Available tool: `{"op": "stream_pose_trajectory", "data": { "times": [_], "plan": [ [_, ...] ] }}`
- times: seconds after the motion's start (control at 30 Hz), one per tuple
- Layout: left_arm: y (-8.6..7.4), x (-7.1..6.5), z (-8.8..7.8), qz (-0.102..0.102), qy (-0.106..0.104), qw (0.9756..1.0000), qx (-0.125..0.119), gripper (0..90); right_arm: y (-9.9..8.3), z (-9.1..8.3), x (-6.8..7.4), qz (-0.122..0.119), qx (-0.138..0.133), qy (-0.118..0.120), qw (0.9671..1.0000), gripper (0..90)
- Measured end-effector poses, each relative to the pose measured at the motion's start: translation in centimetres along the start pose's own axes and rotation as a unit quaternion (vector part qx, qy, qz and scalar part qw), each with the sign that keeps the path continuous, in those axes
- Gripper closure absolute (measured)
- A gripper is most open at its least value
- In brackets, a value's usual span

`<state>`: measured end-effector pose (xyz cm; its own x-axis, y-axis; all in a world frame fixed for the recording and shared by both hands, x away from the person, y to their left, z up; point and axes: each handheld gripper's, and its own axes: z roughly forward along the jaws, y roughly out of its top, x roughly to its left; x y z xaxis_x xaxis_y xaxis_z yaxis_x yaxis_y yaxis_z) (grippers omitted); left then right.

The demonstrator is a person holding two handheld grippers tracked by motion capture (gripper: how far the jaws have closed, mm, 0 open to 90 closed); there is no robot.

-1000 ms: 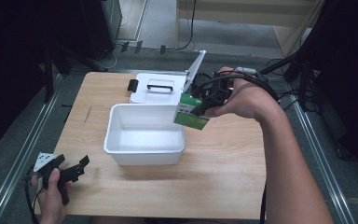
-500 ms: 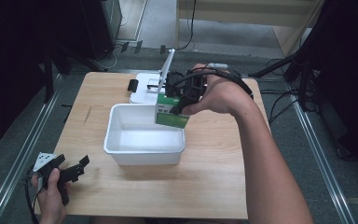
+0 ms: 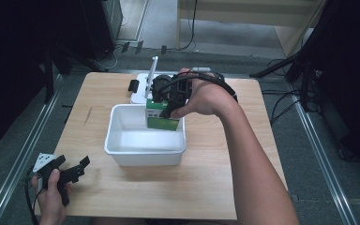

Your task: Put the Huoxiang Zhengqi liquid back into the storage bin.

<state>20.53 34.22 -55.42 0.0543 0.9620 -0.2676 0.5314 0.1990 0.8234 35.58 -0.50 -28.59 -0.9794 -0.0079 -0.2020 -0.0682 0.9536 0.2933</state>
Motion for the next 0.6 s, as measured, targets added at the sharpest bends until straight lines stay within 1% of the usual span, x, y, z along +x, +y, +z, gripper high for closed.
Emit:
{"op": "stream_pose_trajectory", "data": {
  "times": [0.17,0.2,0.27,0.3,0.37,0.4,0.43,0.47,0.53,0.57,0.6],
  "plan": [
    [0.0,0.0,0.0,-0.001,0.000,1.0000,0.000,0.0,-0.2,1.0,-0.1,-0.002,0.009,0.004,0.9999,64.5],
    [0.0,0.0,0.0,-0.003,0.000,1.0000,-0.002,0.0,-0.2,1.3,-0.2,-0.010,0.008,0.003,0.9999,64.5],
    [0.0,0.0,0.0,-0.003,0.000,1.0000,-0.001,0.0,-0.3,1.5,-0.1,-0.005,0.013,0.000,0.9999,64.5],
    [0.0,0.0,0.0,-0.003,0.000,1.0000,-0.001,0.0,-0.4,1.8,-0.2,-0.005,0.019,-0.001,0.9998,64.5],
    [0.0,0.0,0.0,-0.002,0.000,1.0000,-0.001,0.0,-0.5,2.3,-0.3,-0.014,0.015,0.001,0.9998,64.5],
    [0.0,0.0,0.0,-0.002,0.000,1.0000,0.000,0.0,-0.6,2.4,-0.2,-0.008,0.020,0.000,0.9998,64.5],
    [0.0,0.0,0.0,-0.002,0.000,1.0000,0.000,0.0,-0.6,2.4,-0.2,-0.008,0.020,0.000,0.9998,64.5],
    [0.0,0.0,0.0,-0.001,0.000,1.0000,0.000,0.0,-0.6,2.8,-0.2,-0.012,0.019,-0.001,0.9997,64.5],
    [0.0,0.0,0.0,0.000,-0.001,1.0000,0.001,0.0,-0.7,3.1,-0.1,-0.007,0.026,-0.001,0.9996,64.5],
    [0.0,0.0,0.0,0.000,-0.001,1.0000,0.001,0.0,-0.7,3.3,-0.2,-0.014,0.025,-0.001,0.9996,64.5],
    [0.0,0.0,0.0,0.000,-0.001,1.0000,0.001,0.0,-0.8,3.5,-0.2,-0.013,0.028,-0.003,0.9995,64.5]
  ]
}}
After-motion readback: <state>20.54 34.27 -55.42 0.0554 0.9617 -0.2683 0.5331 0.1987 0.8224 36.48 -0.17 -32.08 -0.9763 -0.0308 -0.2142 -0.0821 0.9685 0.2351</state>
